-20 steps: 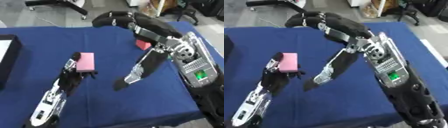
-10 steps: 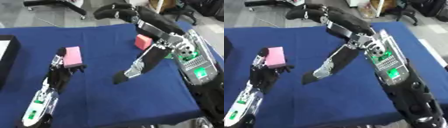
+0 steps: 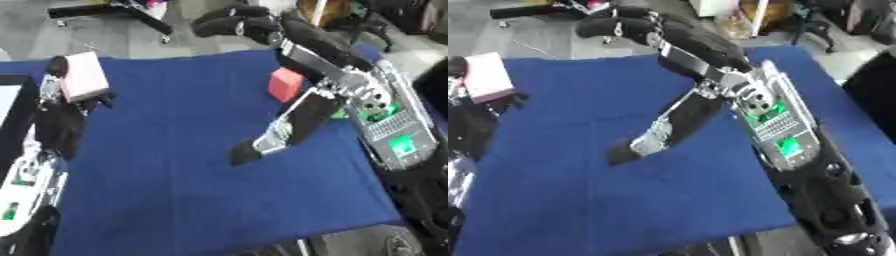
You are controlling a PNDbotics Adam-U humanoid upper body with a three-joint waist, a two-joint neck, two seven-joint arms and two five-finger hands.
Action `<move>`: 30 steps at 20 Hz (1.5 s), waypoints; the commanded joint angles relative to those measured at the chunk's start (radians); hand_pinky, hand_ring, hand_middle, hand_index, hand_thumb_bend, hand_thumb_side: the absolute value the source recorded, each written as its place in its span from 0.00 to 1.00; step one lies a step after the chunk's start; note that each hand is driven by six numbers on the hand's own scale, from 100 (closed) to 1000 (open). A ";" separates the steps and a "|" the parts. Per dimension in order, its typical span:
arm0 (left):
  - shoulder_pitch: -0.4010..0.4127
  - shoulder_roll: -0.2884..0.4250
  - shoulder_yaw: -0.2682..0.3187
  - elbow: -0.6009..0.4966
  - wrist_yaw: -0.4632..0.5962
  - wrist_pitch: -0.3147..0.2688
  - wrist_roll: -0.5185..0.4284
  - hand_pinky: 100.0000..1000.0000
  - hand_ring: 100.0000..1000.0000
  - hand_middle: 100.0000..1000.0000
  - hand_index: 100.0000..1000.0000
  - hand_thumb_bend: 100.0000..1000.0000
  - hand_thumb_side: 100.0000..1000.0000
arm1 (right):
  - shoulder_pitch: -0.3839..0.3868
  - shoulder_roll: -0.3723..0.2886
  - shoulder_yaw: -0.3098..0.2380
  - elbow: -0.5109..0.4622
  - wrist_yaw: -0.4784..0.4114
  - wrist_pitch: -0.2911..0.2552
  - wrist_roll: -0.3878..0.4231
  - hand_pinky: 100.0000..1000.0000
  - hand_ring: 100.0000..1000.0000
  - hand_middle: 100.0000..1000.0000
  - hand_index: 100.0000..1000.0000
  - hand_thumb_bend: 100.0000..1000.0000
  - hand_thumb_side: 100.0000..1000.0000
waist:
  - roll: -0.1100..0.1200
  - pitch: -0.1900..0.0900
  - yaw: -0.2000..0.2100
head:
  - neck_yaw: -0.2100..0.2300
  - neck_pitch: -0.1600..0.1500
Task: Pick up the objects with one hand, pass them to the other hand, and then place them into the box on the other side of the table.
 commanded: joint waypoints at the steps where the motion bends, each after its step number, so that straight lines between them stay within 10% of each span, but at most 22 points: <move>1: -0.030 0.124 0.037 -0.016 -0.079 0.037 0.051 0.73 0.34 0.08 0.38 0.00 0.69 | -0.003 -0.027 -0.012 -0.021 -0.007 -0.006 0.004 0.85 0.92 0.86 0.90 0.74 0.54 | 0.007 -0.021 -0.001 | 0.006 -0.003; 3: -0.039 0.199 0.052 0.007 -0.157 0.080 0.088 0.73 0.34 0.08 0.38 0.00 0.74 | 0.004 -0.031 -0.011 -0.021 -0.009 -0.007 0.008 0.85 0.92 0.86 0.90 0.75 0.53 | 0.013 -0.025 -0.003 | 0.009 -0.003; 15: -0.136 0.483 0.055 0.332 -0.630 0.320 0.160 0.69 0.36 0.10 0.44 0.00 0.35 | 0.038 -0.047 -0.005 -0.021 -0.013 -0.013 0.021 0.85 0.92 0.86 0.90 0.73 0.52 | 0.032 -0.040 -0.014 | 0.043 -0.003; 30: -0.210 0.398 0.014 0.648 -1.188 0.424 0.072 0.68 0.44 0.23 0.58 0.17 0.22 | 0.062 -0.031 0.005 -0.021 -0.027 -0.024 0.048 0.85 0.93 0.86 0.89 0.73 0.51 | 0.035 -0.034 -0.033 | 0.263 -0.003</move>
